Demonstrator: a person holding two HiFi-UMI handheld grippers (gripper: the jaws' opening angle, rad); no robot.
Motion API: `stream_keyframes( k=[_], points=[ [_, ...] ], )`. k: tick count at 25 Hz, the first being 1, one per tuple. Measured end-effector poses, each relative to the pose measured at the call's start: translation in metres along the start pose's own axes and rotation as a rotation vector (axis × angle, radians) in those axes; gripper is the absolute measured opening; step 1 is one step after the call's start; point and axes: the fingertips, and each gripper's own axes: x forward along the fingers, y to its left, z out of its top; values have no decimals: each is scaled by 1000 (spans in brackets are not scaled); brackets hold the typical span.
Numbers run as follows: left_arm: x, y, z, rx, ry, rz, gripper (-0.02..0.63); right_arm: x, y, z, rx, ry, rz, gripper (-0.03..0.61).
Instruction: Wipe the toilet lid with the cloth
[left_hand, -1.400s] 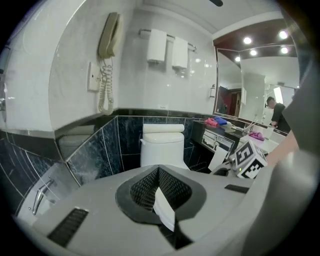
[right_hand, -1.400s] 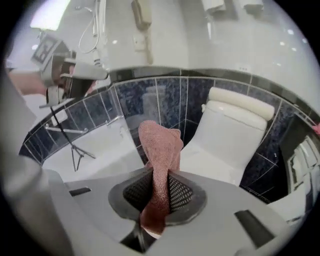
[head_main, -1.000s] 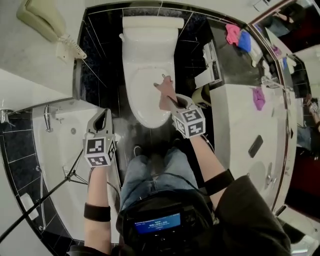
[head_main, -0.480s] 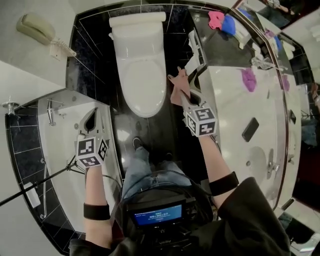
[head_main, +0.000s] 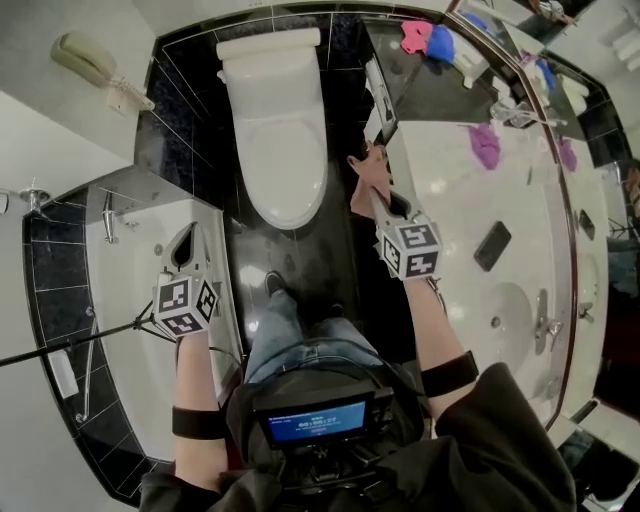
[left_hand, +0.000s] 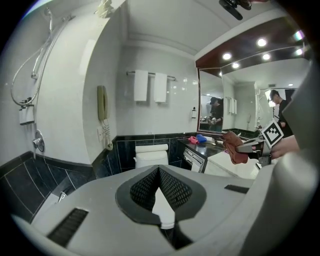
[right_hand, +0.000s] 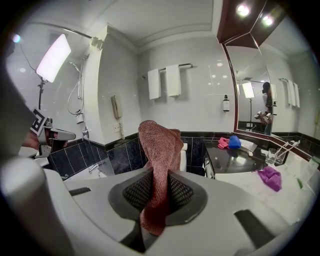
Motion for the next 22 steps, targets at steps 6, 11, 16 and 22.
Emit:
stream_keyframes(
  k=[6, 11, 16, 22],
  points=[
    [-17, -10, 0, -18, -7, 3, 2, -17, 2, 0, 2, -16, 17, 77],
    [-29, -15, 2, -11, -33, 10, 2, -25, 4, -7, -2, -12, 25, 77],
    [-29, -27, -2, 56, -20, -1, 2, -29, 1, -18, -1, -5, 24, 77],
    [-6, -56, -18, 218, 50, -60, 87, -24, 5, -35, 24, 9, 39, 77]
  ],
)
